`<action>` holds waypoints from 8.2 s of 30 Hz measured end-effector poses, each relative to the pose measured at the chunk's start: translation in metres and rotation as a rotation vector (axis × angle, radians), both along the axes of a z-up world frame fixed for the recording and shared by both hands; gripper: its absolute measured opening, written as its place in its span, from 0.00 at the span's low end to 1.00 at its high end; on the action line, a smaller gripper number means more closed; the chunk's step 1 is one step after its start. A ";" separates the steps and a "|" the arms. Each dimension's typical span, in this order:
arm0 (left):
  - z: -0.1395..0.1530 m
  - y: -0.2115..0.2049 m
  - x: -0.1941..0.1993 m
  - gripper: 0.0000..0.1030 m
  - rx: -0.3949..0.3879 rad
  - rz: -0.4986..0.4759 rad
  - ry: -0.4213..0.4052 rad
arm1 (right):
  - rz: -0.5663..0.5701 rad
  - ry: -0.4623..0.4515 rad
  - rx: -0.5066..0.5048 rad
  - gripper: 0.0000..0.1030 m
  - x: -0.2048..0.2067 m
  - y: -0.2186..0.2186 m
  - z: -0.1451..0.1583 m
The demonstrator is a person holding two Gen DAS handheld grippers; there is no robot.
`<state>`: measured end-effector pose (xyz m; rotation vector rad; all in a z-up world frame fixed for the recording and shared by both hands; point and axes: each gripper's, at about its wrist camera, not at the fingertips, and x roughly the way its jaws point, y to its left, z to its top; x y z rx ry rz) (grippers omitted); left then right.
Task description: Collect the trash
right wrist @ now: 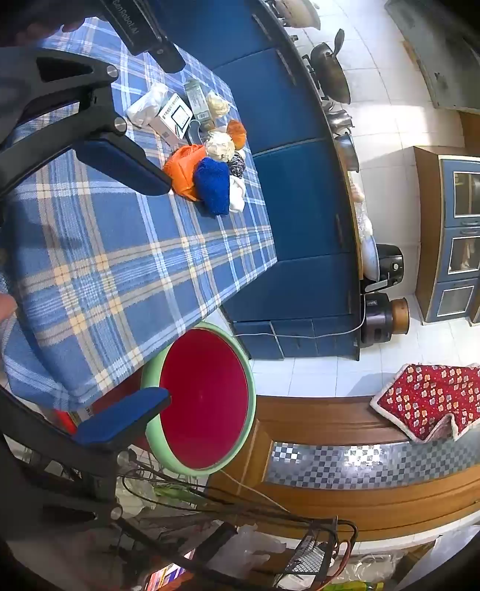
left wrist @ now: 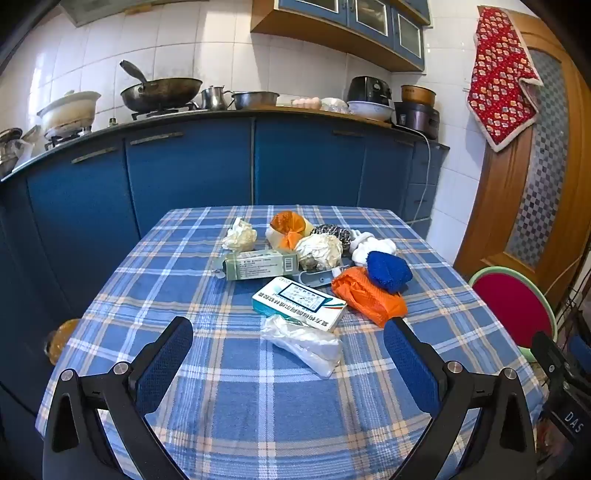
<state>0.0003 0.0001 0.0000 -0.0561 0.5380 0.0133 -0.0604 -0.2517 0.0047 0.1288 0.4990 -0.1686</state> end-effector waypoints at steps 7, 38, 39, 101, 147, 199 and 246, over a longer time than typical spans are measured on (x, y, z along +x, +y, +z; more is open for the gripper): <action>0.000 0.000 0.000 1.00 0.001 0.000 -0.001 | -0.004 -0.003 0.004 0.99 0.000 -0.001 0.000; 0.000 0.000 0.000 1.00 -0.001 0.001 0.000 | -0.002 0.009 0.011 0.99 0.000 0.000 -0.001; 0.000 0.000 0.000 1.00 0.000 0.001 0.000 | -0.001 0.009 0.011 0.99 0.000 -0.001 0.000; -0.006 0.005 0.009 1.00 -0.004 0.000 0.032 | 0.015 0.042 0.037 0.99 0.007 -0.002 -0.005; -0.056 0.028 0.103 0.65 -0.263 -0.002 0.350 | 0.135 0.172 0.057 0.99 0.075 0.004 -0.029; -0.036 0.069 0.125 0.34 -0.221 -0.188 0.248 | 0.288 0.392 0.113 0.41 0.221 0.089 -0.046; 0.034 -0.087 0.125 0.31 -0.172 -0.413 0.179 | 0.050 0.204 0.151 0.22 0.126 -0.077 0.015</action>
